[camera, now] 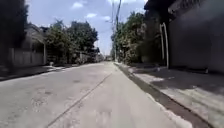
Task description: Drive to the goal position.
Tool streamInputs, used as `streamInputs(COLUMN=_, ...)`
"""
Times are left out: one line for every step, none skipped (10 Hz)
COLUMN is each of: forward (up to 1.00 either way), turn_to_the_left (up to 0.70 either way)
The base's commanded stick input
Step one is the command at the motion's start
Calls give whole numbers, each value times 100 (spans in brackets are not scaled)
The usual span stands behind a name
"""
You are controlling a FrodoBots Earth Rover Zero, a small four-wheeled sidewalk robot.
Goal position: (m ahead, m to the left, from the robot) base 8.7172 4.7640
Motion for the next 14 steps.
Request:
streamInputs(forward=100, turn_to_the_left=0)
streamInputs(forward=100, turn_to_the_left=0)
streamInputs(forward=100, turn_to_the_left=0)
streamInputs(forward=100, turn_to_the_left=0)
streamInputs(forward=100, turn_to_the_left=0)
streamInputs(forward=100, turn_to_the_left=0)
streamInputs(forward=100, turn_to_the_left=0)
streamInputs(forward=100, turn_to_the_left=0)
streamInputs(forward=100, turn_to_the_left=0)
streamInputs(forward=100, turn_to_the_left=0)
streamInputs(forward=100, turn_to_the_left=0)
streamInputs(forward=100, turn_to_the_left=0)
streamInputs(forward=100, turn_to_the_left=0)
streamInputs(forward=100, turn_to_the_left=0)
